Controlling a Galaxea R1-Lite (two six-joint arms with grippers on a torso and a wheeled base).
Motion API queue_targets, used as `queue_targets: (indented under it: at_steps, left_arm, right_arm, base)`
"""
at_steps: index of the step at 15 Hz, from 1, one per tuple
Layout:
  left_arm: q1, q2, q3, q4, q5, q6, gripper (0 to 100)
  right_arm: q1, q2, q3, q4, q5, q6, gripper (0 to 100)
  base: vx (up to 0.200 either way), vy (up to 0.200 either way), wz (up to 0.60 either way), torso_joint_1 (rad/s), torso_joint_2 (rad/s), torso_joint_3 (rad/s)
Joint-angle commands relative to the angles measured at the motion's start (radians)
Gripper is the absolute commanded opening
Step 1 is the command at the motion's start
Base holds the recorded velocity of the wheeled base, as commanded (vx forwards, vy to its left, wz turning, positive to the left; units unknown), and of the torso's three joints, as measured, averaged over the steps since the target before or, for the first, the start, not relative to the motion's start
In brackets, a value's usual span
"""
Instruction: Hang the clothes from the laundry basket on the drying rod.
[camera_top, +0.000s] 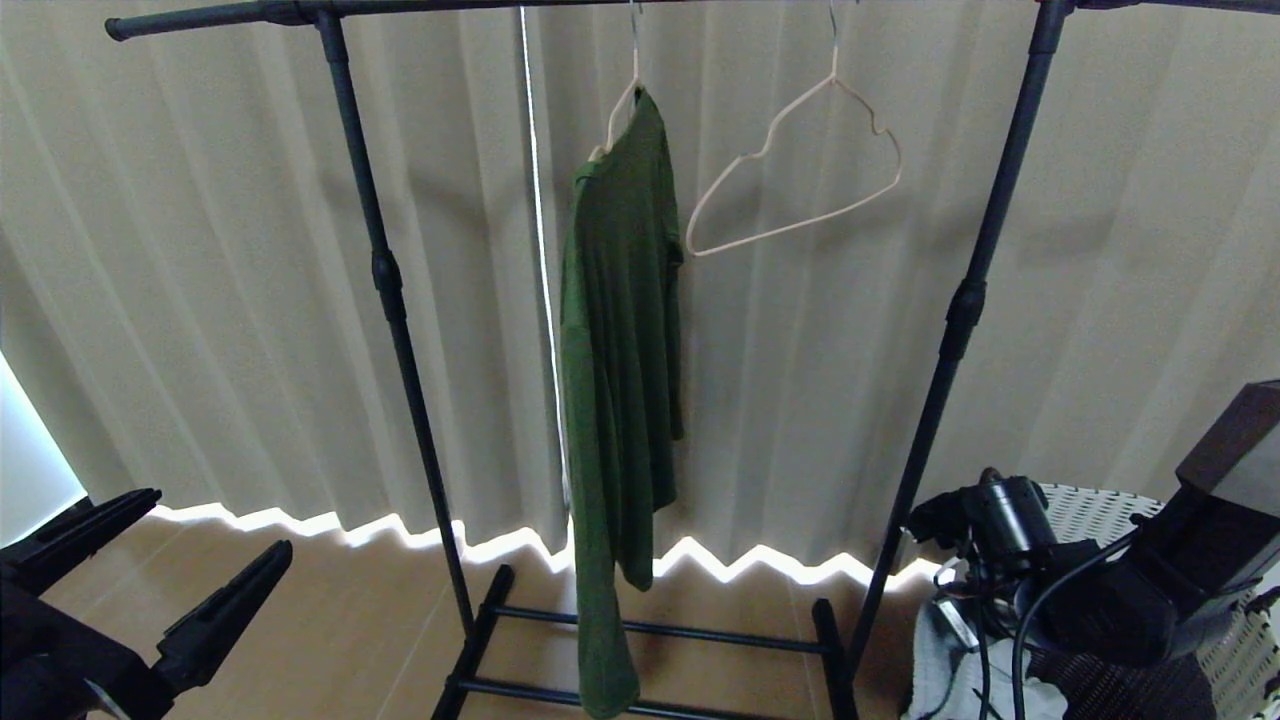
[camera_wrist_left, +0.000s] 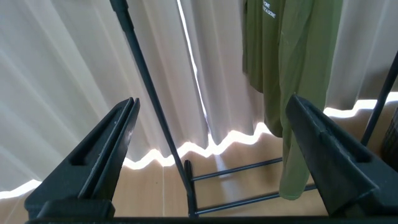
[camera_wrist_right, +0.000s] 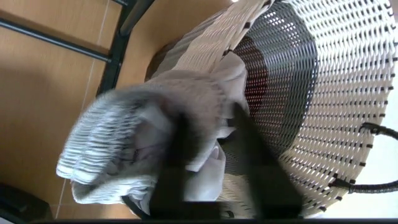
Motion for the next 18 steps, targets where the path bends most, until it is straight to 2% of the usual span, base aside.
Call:
queue_targets:
  at_steps: [1,5,6,11,13,18]
  left_arm:
    - [0.0,-0.002,0.001,0.0,0.0,0.002,100]
    - [0.0,0.0,0.003,0.0,0.0,0.002,100]
    - [-0.002,0.0,0.004,0.0,0.0,0.003,100]
    - [-0.005,-0.003,0.012,0.0,0.0,0.011,100]
    - [-0.017,-0.019,0.024,0.001,0.0,0.011,100]
    - [-0.025,-0.019,0.035,0.0,0.0,0.012,100]
  right_arm:
    - [0.001,-0.007,0.006,-0.015,0.0,0.001,0]
    - [0.002,-0.148,0.118,-0.09,0.0,0.001,0]
    - [0.004,-0.234,0.147,-0.121,0.0,0.0,0]
    - [0.01,-0.567,0.148,-0.124,0.023,0.004,0]
    - [0.013,-0.633,0.136,-0.125,0.059,0.006,0]
    - [0.048,-0.702,0.113,-0.127,0.065,0.006,0]
  base:
    - [0.0,0.0,0.0,0.0,0.0,0.0]
    - [0.0,0.0,0.0,0.0,0.0,0.0]
    - [0.0,0.0,0.0,0.0,0.0,0.0]
    - [0.0,0.0,0.0,0.0,0.0,0.0]
    - [0.0,0.0,0.0,0.0,0.0,0.0]
    - [0.0,0.0,0.0,0.0,0.0,0.0]
